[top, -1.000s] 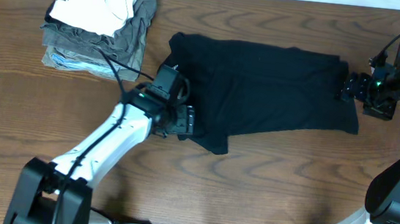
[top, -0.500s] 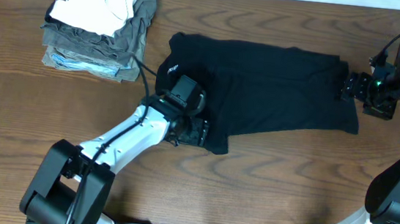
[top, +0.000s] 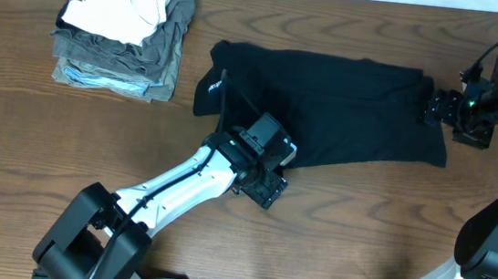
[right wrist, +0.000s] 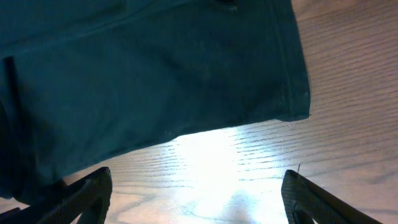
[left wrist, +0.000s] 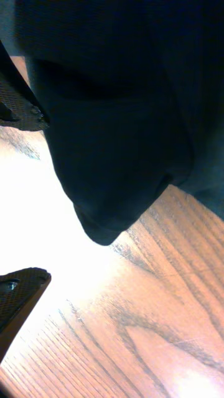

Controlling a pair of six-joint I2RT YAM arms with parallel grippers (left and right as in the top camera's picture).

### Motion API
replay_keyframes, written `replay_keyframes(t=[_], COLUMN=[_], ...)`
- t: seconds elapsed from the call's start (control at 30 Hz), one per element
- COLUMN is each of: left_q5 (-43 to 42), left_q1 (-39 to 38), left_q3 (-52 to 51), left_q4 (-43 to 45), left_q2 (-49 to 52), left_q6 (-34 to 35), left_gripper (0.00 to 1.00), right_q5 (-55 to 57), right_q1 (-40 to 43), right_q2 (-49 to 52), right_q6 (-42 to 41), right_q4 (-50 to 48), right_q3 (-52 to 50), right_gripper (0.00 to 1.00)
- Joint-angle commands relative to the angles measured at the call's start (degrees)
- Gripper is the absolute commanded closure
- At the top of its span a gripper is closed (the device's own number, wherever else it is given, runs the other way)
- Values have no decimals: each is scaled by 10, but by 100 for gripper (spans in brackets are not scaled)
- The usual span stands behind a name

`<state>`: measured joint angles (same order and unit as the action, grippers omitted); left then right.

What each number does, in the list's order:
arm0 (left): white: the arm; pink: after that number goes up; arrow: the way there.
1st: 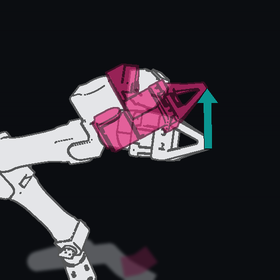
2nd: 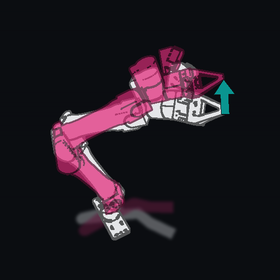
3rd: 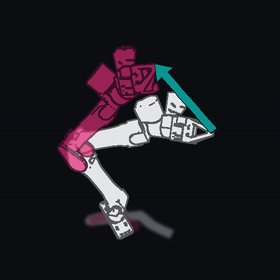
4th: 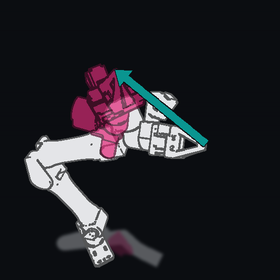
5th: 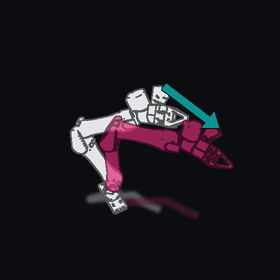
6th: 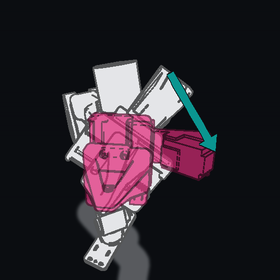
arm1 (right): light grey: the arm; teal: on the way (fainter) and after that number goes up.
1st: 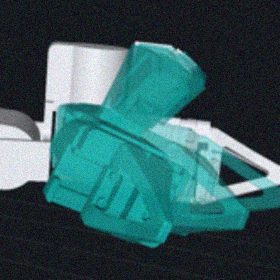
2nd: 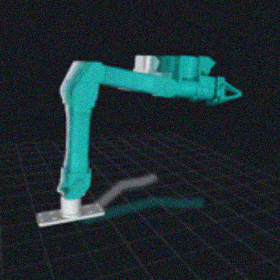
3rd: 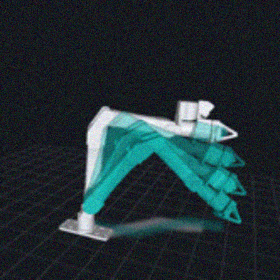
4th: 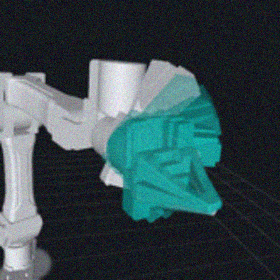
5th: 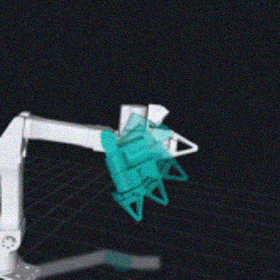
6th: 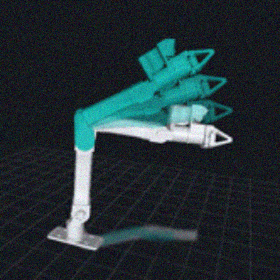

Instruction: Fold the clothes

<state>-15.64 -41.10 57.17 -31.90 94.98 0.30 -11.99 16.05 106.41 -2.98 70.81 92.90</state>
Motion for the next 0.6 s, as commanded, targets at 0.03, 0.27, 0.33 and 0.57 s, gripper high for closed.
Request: replay_keyframes(t=[0.03,0.27,0.33,0.57], left_q5=[21,92,87,87], left_q1=[0,0,0,0], left_q3=[32,56,56,56], left_q4=[-27,-50,-55,-75], left_q2=[-1,3,12,61], left_q6=[-76,-149,-162,-207], left_gripper=[28,24,25,38], right_q5=[2,2,2,2], right_q1=[-4,-4,-4,-4], right_q2=[-4,-4,-4,-4], right_q6=[1,1,1,1], right_q4=[-2,-4,-4,-9], right_q3=[-3,-3,-3,-3], right_gripper=[14,14,14,13])
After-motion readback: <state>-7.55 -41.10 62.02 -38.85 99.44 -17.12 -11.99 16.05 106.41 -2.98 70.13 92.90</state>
